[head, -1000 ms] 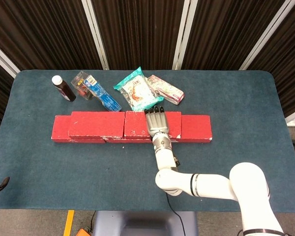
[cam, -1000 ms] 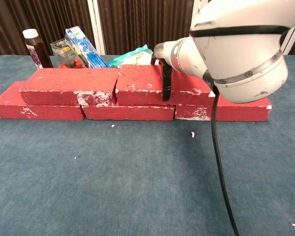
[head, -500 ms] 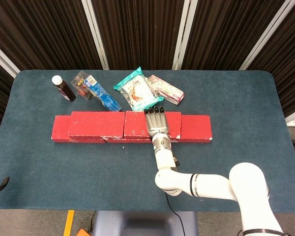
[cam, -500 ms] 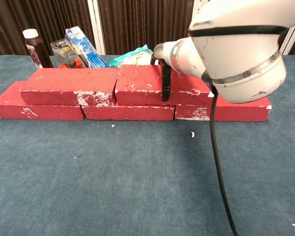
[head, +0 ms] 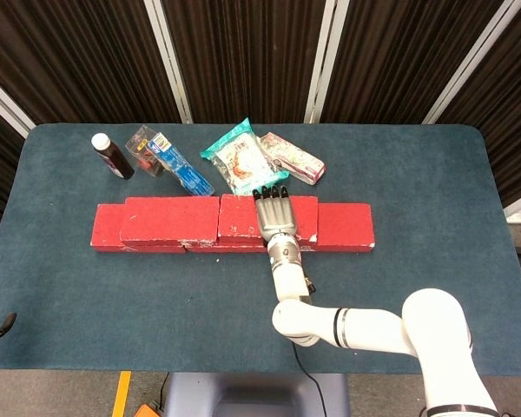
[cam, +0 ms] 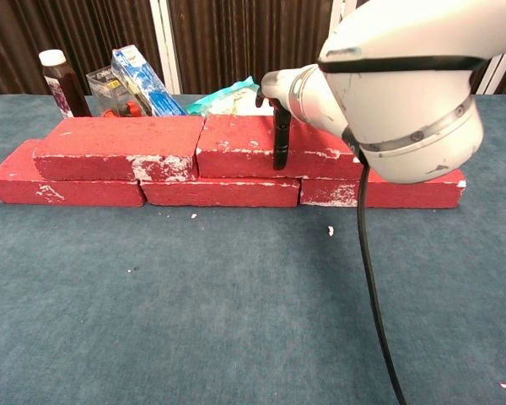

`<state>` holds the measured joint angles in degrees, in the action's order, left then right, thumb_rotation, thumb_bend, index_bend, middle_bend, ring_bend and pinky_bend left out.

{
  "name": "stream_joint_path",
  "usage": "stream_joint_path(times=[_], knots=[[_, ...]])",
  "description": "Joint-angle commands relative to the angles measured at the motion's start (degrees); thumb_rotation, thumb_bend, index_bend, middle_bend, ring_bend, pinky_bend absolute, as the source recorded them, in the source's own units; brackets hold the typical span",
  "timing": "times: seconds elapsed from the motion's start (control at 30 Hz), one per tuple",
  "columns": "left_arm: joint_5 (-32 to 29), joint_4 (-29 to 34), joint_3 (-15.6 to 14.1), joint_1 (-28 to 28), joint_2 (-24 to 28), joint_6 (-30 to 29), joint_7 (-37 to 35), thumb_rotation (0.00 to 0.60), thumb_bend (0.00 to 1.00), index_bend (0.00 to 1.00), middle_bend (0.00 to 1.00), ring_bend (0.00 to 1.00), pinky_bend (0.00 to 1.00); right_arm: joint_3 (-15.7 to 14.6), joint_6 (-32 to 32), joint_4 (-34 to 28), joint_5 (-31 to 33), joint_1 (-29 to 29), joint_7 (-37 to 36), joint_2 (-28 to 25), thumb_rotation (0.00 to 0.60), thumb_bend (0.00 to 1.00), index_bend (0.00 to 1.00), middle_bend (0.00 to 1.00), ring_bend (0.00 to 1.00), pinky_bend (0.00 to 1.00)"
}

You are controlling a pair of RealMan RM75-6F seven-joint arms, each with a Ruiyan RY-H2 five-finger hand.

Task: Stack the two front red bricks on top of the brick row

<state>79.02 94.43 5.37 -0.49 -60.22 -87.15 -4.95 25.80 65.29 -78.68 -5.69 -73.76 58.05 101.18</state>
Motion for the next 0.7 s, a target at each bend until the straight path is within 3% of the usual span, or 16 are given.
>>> stream_joint_path(times=[0.03,0.5,0.63,0.7], knots=[[-0.1,0.0,0.1,0.0,0.0,0.0,0.0,0.6,0.23,0.0,0.0,0.0,0.01,0.1,-0.1,0.0,0.1,0.0,0.1,0.0,0.6,0.0,0.21,0.16,0.02,0.0],[-0.4,0.0,0.2,0.1,0.0,-0.1,0.0,0.6,0.22,0.0,0.0,0.0,0.01,0.6,-1.0,-2.7,-1.4,0.9,-1.4,-1.2,0.6,0.0,0.21,0.16,0.02,0.0],[-0.6,0.0,0.3,0.1,0.1,0.0,0.1,0.6,0.23,0.0,0.0,0.0,0.01,1.2,-0.6,-9.4,-3.3,2.6,-3.6,-4.4,0.6,0.0,0.21,0.16,0.02,0.0],[-0.6,-0.1,0.4,0.0,-0.1,0.0,0.1,0.6,0.23,0.0,0.0,0.0,0.01,1.4,0.4,-15.7,-5.4,4.4,-5.2,-7.8,0.6,0.0,0.2,0.16,0.01,0.0]])
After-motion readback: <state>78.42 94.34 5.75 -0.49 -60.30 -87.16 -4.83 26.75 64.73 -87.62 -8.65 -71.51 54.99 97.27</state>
